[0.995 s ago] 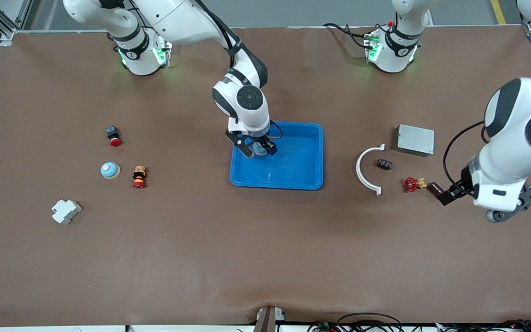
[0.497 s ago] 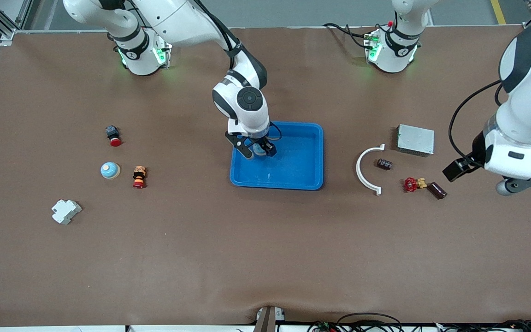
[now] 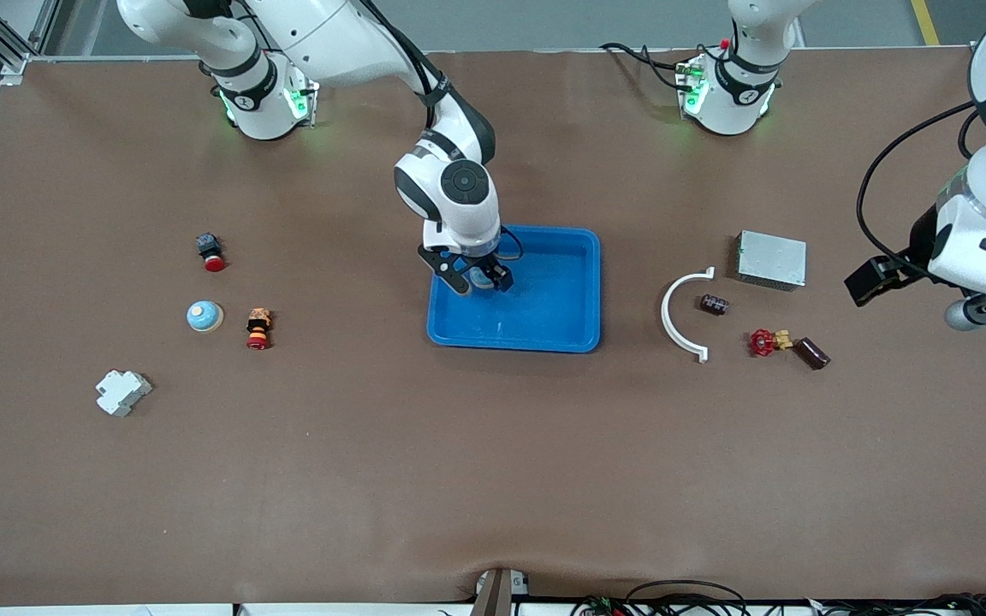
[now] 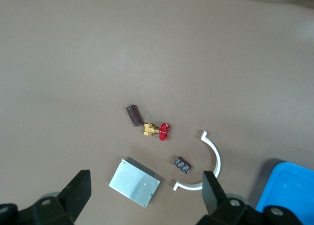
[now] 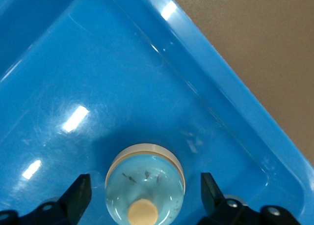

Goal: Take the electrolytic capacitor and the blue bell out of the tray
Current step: 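Open and raise the left gripper while the right gripper lifts the bell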

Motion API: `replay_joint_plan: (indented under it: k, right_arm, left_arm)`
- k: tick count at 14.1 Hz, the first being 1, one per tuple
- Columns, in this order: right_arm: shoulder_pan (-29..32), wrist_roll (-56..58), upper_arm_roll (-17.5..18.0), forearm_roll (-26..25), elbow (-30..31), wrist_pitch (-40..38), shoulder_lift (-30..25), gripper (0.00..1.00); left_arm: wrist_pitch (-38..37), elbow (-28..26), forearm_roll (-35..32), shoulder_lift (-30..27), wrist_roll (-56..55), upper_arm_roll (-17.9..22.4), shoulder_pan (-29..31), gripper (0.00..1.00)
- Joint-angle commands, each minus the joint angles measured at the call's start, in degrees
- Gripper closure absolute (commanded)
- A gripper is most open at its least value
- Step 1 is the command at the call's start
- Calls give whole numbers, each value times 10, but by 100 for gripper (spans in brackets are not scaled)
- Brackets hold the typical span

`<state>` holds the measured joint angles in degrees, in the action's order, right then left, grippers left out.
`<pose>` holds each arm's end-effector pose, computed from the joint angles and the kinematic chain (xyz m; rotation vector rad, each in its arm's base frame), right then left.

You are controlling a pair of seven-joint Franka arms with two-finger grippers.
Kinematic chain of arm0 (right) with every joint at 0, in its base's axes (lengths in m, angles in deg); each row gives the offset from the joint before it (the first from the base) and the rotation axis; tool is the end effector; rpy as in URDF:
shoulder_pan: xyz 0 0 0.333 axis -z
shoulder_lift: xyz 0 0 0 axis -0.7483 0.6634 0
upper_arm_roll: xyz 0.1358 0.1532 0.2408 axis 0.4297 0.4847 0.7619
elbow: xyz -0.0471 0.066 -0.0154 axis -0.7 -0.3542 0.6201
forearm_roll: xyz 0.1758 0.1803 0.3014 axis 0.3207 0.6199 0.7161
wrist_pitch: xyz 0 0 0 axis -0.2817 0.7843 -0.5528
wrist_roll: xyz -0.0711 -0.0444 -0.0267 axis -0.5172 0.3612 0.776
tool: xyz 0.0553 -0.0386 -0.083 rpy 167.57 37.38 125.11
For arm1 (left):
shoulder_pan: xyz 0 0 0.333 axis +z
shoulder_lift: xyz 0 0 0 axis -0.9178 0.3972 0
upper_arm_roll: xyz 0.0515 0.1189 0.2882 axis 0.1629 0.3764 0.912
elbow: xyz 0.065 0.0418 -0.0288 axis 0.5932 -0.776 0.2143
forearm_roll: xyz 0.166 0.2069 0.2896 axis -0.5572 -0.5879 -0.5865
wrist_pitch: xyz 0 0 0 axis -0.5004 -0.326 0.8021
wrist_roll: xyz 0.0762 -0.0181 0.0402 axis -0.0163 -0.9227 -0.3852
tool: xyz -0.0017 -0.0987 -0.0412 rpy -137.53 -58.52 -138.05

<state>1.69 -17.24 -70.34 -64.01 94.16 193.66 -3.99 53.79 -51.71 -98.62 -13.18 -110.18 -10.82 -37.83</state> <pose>0.4224 0.4936 0.1874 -2.8706 1.2144 0.0530 0.6015 -0.0749 0.5951 -2.9832 -0.3585 -0.0966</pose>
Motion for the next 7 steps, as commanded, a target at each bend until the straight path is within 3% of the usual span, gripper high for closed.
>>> replay_joint_plan:
  k: [1,2,3,7]
  right_arm:
    - [-5,-12,-5,-16,-7,2,3,21]
    - [-5,-10,-5,-17,-8,2,3,42]
    - [-6,-12,-5,-22,-8,5,3,99]
    - [0,-12,-5,-22,-15,-5,-3,100]
  left_arm:
    - [-14,2,17,-22,33,2,6,0]
    - [-14,2,17,-22,33,2,6,0]
    - [-14,2,17,-22,33,2,6,0]
    - [-13,2,17,-21,34,2,6,0]
